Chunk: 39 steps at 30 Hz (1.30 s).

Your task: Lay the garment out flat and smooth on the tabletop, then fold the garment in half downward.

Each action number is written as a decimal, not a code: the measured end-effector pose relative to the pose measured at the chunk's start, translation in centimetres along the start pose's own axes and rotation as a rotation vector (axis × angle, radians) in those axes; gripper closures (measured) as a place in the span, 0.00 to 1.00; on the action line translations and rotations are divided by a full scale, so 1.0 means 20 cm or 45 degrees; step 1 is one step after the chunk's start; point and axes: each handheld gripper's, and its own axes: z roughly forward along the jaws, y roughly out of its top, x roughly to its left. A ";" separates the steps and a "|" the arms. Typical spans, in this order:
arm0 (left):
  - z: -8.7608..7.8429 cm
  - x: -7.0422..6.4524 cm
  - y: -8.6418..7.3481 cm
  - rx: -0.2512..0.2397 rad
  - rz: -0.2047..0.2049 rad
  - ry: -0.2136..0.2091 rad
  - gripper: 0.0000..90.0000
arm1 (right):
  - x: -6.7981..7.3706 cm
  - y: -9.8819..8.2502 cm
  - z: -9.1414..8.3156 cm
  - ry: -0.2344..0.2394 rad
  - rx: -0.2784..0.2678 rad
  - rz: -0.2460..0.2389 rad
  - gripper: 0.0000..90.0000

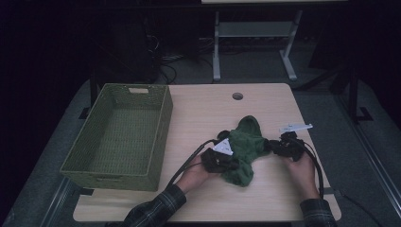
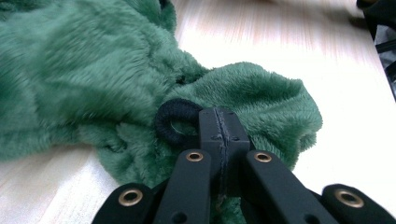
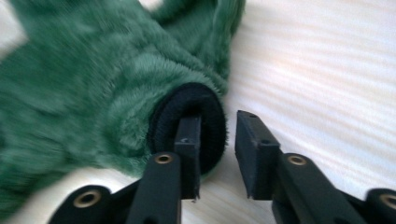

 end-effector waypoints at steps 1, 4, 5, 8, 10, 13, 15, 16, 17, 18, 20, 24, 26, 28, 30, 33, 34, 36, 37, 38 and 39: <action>0.00 0.00 0.00 0.002 0.002 -0.001 1.00 | 0.00 0.01 -0.02 0.021 -0.023 -0.004 0.71; 0.00 0.01 -0.01 -0.001 -0.003 -0.011 1.00 | 0.00 0.04 -0.10 0.067 -0.097 0.014 0.66; 0.00 0.01 -0.01 -0.003 -0.007 -0.013 1.00 | 0.00 0.04 -0.12 0.072 -0.125 0.006 0.66; 0.00 0.01 0.00 0.003 0.003 -0.005 1.00 | 0.01 0.08 -0.15 0.084 -0.140 -0.015 0.65; 0.00 0.01 0.00 0.002 0.001 -0.004 1.00 | 0.01 0.11 -0.14 0.097 -0.147 -0.015 0.65; 0.00 0.01 0.00 0.006 -0.002 -0.009 1.00 | 0.01 0.15 -0.12 0.101 -0.135 -0.025 0.64; 0.00 0.01 -0.01 0.003 -0.006 -0.011 1.00 | 0.02 0.18 -0.11 0.098 -0.156 -0.040 0.65; 0.00 0.01 -0.01 0.002 -0.004 -0.011 1.00 | 0.02 0.20 -0.11 0.105 -0.150 -0.046 0.64; 0.00 0.01 -0.01 0.002 -0.003 -0.010 1.00 | 0.02 0.22 -0.10 0.113 -0.142 -0.040 0.64; 0.00 0.01 0.00 0.003 -0.003 -0.009 1.00 | 0.02 0.23 -0.09 0.107 -0.151 -0.050 0.65; 0.00 0.01 -0.01 0.004 -0.007 -0.011 1.00 | 0.02 0.26 -0.07 0.112 -0.163 -0.065 0.64; 0.00 0.01 0.00 0.011 -0.002 -0.007 1.00 | 0.01 0.35 -0.02 0.127 -0.141 -0.074 0.64; 0.00 0.01 0.00 0.011 -0.003 -0.007 1.00 | 0.00 0.39 0.01 0.127 -0.139 -0.082 0.63; 0.00 0.01 0.00 0.010 -0.003 -0.008 1.00 | -0.01 0.43 0.03 0.124 -0.141 -0.085 0.63; 0.01 0.01 0.00 0.004 -0.005 -0.005 1.00 | -0.03 0.47 0.04 0.128 -0.136 -0.086 0.63; 0.01 0.01 -0.01 -0.001 -0.014 -0.009 1.00 | -0.05 0.52 0.08 0.128 -0.112 -0.078 0.62; 0.01 0.01 -0.01 0.000 -0.012 -0.008 1.00 | -0.06 0.52 0.09 0.117 -0.128 -0.096 0.62; 0.01 0.01 -0.01 0.000 -0.016 -0.008 1.00 | -0.07 0.55 0.12 0.134 -0.101 -0.085 0.61; 0.01 0.01 -0.01 -0.001 -0.017 -0.007 1.00 | -0.08 0.56 0.14 0.133 -0.093 -0.094 0.61; 0.01 0.01 0.00 0.007 -0.008 -0.006 1.00 | -0.07 0.57 0.15 0.129 -0.097 -0.089 0.61; 0.01 0.01 -0.01 0.002 -0.013 -0.006 1.00 | -0.08 0.57 0.17 0.133 -0.091 -0.103 0.60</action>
